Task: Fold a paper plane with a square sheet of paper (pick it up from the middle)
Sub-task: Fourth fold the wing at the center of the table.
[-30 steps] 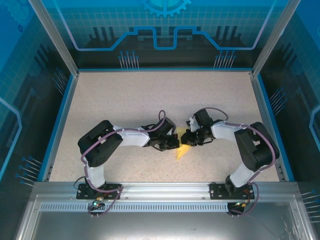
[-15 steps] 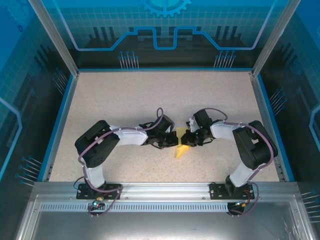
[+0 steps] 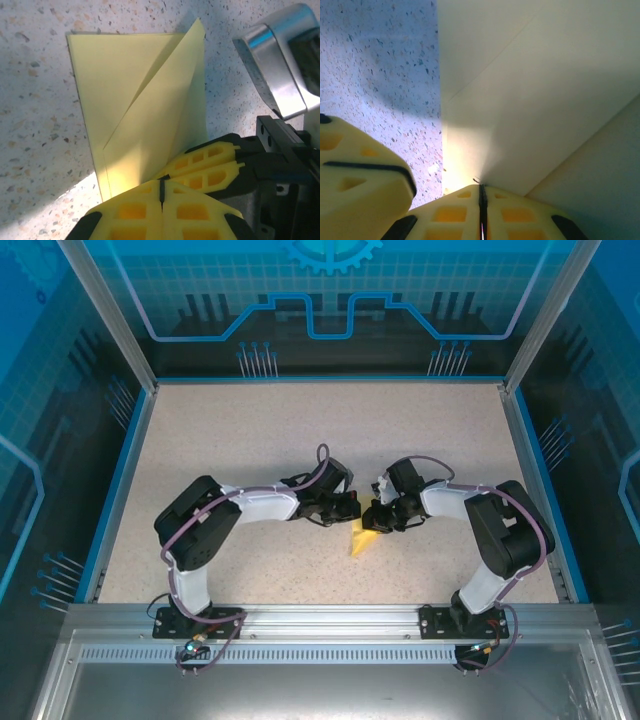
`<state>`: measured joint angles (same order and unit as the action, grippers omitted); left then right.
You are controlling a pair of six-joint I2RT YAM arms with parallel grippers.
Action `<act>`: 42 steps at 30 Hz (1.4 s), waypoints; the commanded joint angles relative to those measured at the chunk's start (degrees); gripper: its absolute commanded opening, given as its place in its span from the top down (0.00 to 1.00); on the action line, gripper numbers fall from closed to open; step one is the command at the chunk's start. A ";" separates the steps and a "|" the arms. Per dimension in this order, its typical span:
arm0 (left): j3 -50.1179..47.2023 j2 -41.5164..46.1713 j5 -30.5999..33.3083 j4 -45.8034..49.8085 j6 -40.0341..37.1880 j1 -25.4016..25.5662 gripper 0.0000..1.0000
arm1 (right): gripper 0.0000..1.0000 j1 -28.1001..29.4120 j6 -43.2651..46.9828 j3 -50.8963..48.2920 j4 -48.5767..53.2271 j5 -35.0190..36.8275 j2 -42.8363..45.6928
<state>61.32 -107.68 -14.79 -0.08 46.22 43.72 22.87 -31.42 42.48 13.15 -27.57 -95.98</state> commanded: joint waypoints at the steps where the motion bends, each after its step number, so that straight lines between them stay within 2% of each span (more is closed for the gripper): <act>1: 2.04 -2.31 0.72 3.06 -2.22 -0.22 1.00 | 0.91 0.59 2.95 -1.15 0.76 2.07 -2.11; 12: 3.87 -6.18 1.07 5.02 -2.93 -0.55 1.00 | 0.91 0.59 5.62 -3.15 -2.51 -0.35 0.54; 17: 2.98 -6.80 1.15 5.62 -2.89 -0.56 1.00 | 0.90 0.92 2.40 -3.71 -3.60 -2.57 4.89; 27: 0.86 -7.37 1.31 4.84 -1.92 -0.56 1.00 | 0.88 6.98 -8.22 -7.45 -8.54 1.22 9.85; 42: 1.85 -7.98 2.40 6.05 -1.89 -0.56 1.00 | 0.89 10.74 -9.59 -10.04 -8.45 2.15 8.27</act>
<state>64.01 -112.90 -14.31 2.09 44.69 43.00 32.49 -40.56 33.61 4.21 -25.65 -86.98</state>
